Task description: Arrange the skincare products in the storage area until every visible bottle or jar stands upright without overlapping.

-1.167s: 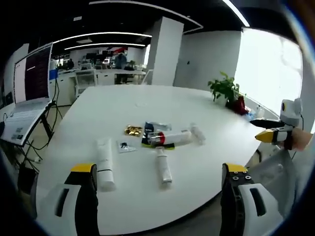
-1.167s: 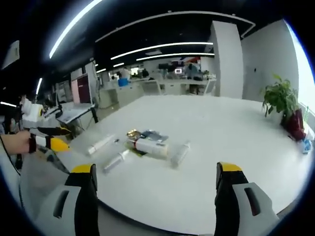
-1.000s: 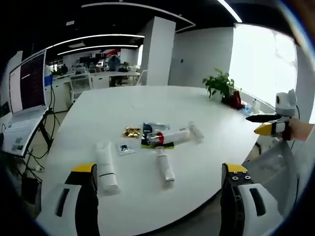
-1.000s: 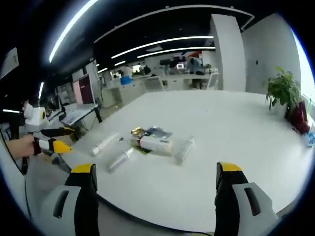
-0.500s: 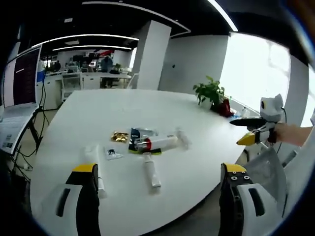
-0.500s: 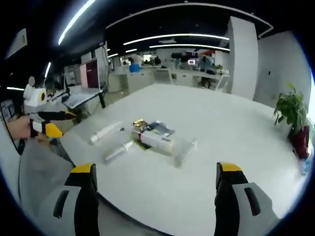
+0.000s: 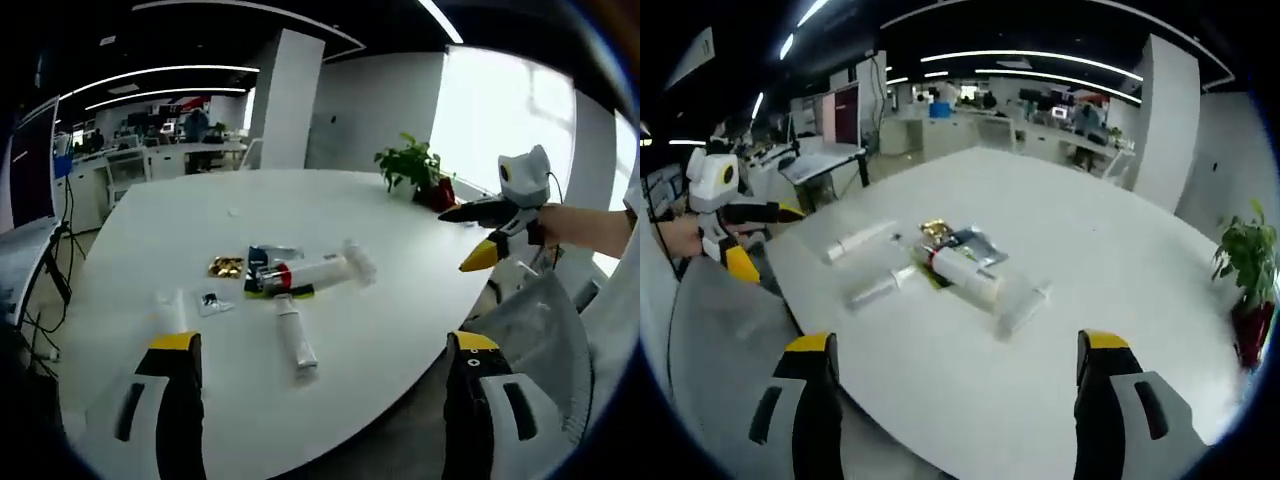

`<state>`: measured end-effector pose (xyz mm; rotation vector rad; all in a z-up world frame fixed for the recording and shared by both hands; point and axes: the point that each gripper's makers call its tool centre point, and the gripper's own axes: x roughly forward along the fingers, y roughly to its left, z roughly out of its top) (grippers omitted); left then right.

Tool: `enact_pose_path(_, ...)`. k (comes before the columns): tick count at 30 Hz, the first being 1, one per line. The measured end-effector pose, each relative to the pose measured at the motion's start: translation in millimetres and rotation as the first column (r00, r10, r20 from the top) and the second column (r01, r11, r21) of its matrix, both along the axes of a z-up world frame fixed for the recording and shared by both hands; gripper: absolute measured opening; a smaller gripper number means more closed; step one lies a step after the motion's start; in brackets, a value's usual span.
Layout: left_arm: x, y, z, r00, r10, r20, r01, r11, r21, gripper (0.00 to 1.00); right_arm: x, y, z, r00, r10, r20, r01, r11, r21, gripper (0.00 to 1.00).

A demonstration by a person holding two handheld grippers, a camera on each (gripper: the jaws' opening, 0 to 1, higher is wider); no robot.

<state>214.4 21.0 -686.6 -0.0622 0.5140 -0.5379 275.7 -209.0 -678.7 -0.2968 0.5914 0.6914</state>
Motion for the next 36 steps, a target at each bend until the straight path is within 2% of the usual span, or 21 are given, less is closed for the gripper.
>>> enact_pose_path(5,1.0,1,1.1,1.000,0.019,0.006,-0.019,1.000,-0.002,0.93,10,2,-2.0,0.999,0.039,-0.016,-0.040,0.999,-0.022,0.97)
enact_pose_path(11,0.1,-2,0.5,1.000,-0.003,0.029,0.002,0.999,0.049,0.92,20,8,-0.5,0.996,0.080,-0.024,-0.081,0.996,-0.033,0.96)
enact_pose_path(18,2.1,2,0.7,0.999,0.021,0.028,-0.022,0.999,0.043,0.92,32,10,-7.4,0.993,0.115,-0.041,-0.117,0.992,-0.047,0.95)
enact_pose_path(36,2.0,5,-8.0,0.999,0.037,-0.018,-0.036,0.998,0.054,0.91,53,27,-27.5,0.973,0.208,-0.103,-0.218,0.971,-0.095,0.94)
